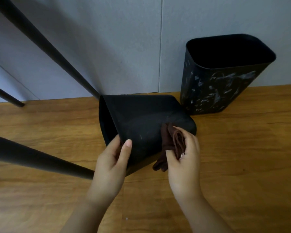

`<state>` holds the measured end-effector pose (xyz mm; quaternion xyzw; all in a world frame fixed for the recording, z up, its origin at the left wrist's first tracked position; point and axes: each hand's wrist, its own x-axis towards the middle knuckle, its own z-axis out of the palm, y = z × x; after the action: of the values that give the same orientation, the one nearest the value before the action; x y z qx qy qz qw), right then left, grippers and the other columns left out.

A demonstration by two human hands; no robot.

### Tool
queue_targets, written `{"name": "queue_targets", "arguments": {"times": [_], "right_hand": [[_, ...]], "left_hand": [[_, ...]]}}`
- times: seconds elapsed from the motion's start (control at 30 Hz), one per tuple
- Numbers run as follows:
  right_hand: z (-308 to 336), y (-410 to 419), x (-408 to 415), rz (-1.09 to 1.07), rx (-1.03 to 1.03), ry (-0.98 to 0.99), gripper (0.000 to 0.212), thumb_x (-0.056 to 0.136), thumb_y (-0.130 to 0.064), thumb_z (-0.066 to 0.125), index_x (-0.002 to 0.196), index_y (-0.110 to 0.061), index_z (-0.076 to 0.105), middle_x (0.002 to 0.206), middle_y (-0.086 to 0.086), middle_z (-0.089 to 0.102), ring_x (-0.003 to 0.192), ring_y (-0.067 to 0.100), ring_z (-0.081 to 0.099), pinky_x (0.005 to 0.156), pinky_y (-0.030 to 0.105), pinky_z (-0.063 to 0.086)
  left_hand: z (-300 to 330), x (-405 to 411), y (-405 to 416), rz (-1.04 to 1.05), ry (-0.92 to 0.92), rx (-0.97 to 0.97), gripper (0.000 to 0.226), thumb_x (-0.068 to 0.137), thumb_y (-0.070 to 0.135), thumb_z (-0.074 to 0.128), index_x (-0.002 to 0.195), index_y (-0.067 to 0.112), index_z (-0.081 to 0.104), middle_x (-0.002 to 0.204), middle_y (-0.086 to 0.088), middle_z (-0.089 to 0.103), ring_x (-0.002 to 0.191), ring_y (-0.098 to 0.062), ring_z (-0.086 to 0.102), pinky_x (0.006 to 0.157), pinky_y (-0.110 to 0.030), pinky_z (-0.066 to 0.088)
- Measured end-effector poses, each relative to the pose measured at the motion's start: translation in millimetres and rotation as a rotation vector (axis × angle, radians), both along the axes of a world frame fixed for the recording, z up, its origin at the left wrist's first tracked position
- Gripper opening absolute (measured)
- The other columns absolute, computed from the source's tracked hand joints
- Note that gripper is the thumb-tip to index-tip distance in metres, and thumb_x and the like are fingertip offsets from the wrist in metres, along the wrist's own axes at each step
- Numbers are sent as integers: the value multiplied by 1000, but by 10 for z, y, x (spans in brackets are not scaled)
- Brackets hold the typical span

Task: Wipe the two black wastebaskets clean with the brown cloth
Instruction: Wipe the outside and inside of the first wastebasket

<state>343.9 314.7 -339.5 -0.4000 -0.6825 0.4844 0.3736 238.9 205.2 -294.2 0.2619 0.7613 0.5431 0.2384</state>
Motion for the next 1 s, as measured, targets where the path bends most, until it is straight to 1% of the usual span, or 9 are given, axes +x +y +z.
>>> {"name": "queue_targets", "arguments": {"times": [0.07,0.17,0.23,0.43,0.53,0.63,0.73,0.8,1.0], "right_hand": [[-12,-11,-4,3,-18,15,45,81,-25,59,125,-30,53,126,-12,50,120,-2,49,100,9,38],[-19,31,-3,62,19,-3,43,83,-23,61,125,-28,54,126,-11,50,121,0,49,103,16,41],[-46,135,11,100,99,-76,47,84,-15,64,128,-25,54,129,-10,48,123,3,48,103,25,46],[-127,638,25,-168,0,-142,48,86,-13,64,132,-23,51,133,-4,47,119,10,52,99,39,51],[-66,475,-22,-223,30,-187,53,84,-12,64,132,-27,48,136,-6,44,122,10,50,99,38,51],[124,-19,-119,-73,88,-187,61,77,-16,62,134,-33,46,141,-12,36,131,9,42,99,35,50],[337,-411,-213,272,345,-198,66,70,-25,63,132,-37,45,140,-14,35,132,10,38,104,30,43],[352,-391,-227,352,461,-208,66,69,-26,63,132,-37,45,139,-12,37,131,10,38,105,32,42],[170,274,-78,-108,135,-277,54,82,-20,62,134,-29,46,135,-8,44,122,14,50,95,40,52]], "left_hand": [[-97,28,11,37,165,-42,30,94,42,37,107,29,61,97,19,66,90,3,63,70,-9,48],[-109,12,30,148,272,-32,41,95,42,33,73,16,56,61,-2,53,56,-7,52,50,-12,40],[-58,-29,42,215,289,-28,47,97,40,32,65,10,49,56,-6,44,49,-12,42,46,-15,35],[110,-161,76,416,45,-50,52,100,45,30,78,4,54,74,-19,53,70,-35,53,67,-42,46],[182,-166,122,465,5,-58,48,101,45,30,74,12,51,74,-14,53,73,-32,54,71,-44,48],[191,-175,175,468,48,-67,48,101,44,30,70,11,48,71,-15,49,68,-32,50,65,-41,44],[183,-201,189,445,105,-49,49,101,42,32,65,12,46,63,-13,47,59,-31,47,60,-41,43],[179,-231,173,443,101,-43,49,101,41,33,63,13,44,59,-10,45,56,-27,45,58,-39,42],[198,-170,128,404,178,-34,48,102,36,32,63,12,45,57,-5,41,52,-16,42,54,-28,37]]}}
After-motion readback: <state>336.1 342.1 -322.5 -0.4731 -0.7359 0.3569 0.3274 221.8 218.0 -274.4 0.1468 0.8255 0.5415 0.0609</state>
